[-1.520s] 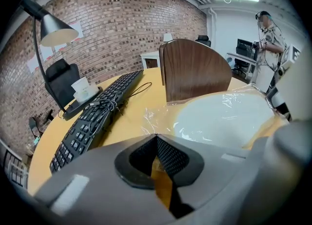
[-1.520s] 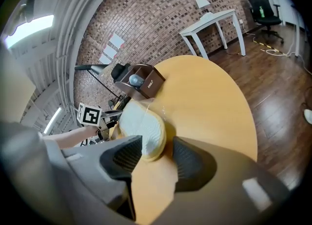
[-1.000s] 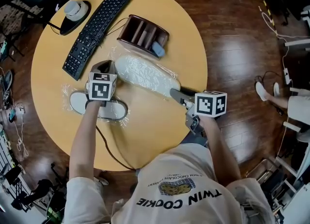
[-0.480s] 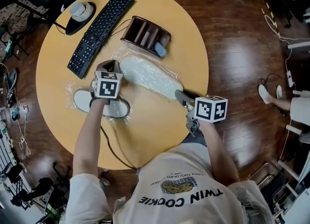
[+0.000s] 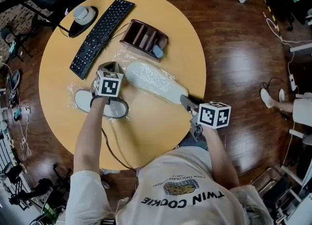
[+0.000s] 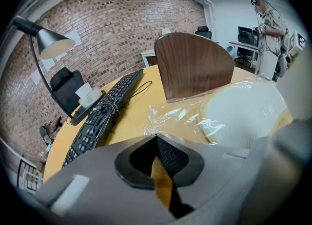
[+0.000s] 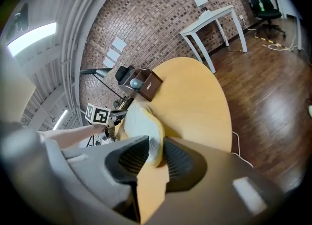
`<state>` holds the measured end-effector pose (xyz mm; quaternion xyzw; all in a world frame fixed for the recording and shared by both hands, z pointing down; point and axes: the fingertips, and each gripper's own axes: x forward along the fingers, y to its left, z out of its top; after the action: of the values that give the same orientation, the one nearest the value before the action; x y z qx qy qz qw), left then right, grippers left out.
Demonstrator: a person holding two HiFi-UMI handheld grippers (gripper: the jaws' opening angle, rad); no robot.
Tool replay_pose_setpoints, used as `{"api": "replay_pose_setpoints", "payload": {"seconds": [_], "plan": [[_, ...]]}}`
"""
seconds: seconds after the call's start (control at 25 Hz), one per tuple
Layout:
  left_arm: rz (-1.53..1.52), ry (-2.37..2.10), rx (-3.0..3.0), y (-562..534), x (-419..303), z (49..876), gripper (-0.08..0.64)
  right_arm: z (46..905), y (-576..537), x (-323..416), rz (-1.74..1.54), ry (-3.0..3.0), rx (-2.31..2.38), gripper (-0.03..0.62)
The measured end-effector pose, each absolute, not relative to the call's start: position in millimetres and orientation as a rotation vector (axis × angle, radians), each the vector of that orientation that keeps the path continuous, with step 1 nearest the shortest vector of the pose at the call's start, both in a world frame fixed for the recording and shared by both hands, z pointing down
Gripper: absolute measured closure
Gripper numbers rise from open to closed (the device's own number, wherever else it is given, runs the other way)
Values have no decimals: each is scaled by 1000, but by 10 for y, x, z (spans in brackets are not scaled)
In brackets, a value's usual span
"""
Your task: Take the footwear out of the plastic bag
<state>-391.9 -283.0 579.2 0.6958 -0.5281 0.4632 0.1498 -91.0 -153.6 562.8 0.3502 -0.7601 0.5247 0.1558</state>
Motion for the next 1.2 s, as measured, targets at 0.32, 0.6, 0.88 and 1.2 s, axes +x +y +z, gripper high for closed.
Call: {"api": "replay_pose_setpoints", "payload": {"seconds": [0.32,0.6,0.88,1.2], "plan": [[1371,-1530,1974,-2841,-3952,5790,560,5625,-1446,-597,1501,-2171,1044,499],[1382,-1531,1964,-2845,-3928,5814,560,5638,-1370,-279,1494,-2170,1080,499],[1370,-1540,1947,-2835,-3948,5802,560,5624,-1248,-7,1513,-2170,1097,499],[1392,-1530,1938,-2846,-3954,5812,560,5641,-1169,161,1530,-2165,1134,499]]}}
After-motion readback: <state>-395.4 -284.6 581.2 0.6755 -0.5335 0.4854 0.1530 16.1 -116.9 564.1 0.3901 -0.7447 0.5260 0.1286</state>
